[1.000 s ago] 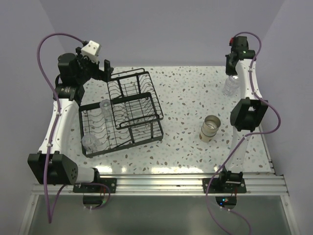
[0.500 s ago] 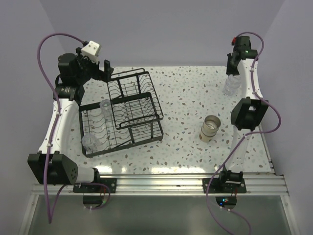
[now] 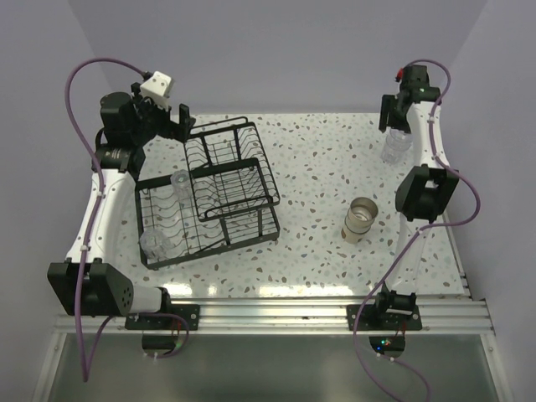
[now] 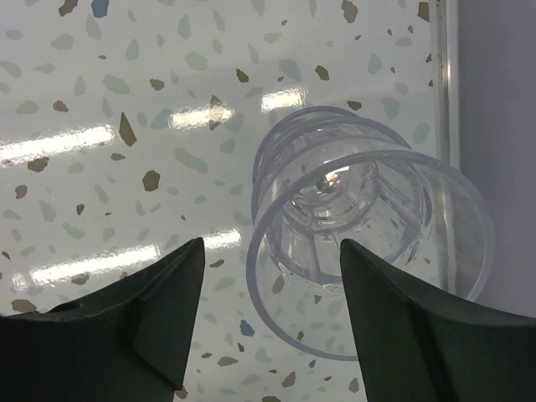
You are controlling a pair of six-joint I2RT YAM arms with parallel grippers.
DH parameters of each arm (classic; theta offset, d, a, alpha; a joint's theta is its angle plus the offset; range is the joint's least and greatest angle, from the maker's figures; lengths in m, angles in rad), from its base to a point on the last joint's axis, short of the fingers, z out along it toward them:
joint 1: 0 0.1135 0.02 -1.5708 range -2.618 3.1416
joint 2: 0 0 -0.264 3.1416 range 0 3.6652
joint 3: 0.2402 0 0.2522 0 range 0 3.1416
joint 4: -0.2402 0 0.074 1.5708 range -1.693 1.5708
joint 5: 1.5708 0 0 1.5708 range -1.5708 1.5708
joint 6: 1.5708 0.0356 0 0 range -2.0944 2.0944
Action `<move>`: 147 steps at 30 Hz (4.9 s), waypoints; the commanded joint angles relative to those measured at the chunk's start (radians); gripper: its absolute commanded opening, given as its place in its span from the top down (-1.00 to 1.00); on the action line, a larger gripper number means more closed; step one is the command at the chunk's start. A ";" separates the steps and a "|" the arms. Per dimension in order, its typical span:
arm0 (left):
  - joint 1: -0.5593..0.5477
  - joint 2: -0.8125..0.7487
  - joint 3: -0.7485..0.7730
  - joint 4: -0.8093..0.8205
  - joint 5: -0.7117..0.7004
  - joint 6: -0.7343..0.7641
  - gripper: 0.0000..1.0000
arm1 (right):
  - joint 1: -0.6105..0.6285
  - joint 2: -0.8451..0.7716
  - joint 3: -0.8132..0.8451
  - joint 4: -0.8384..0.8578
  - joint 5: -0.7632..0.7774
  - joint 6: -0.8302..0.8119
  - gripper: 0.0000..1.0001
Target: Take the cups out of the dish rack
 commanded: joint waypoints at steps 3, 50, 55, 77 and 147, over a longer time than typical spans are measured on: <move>0.001 -0.028 -0.011 0.002 0.018 0.000 -1.00 | 0.006 -0.074 0.014 0.005 -0.017 -0.004 -0.46; 0.301 0.246 -0.245 -0.367 0.627 1.060 -1.00 | 0.131 -0.432 -0.224 0.189 0.096 -0.093 -0.96; 0.294 0.288 -0.231 -0.298 0.583 1.056 -1.00 | 0.139 -0.435 -0.222 0.187 0.103 -0.096 -0.96; 0.236 0.374 -0.225 -0.268 0.572 1.002 -0.31 | 0.153 -0.426 -0.207 0.172 0.192 -0.158 -0.97; 0.109 0.111 0.175 0.975 0.614 -0.655 1.00 | 0.563 -0.254 -0.158 1.498 -1.068 1.172 -0.58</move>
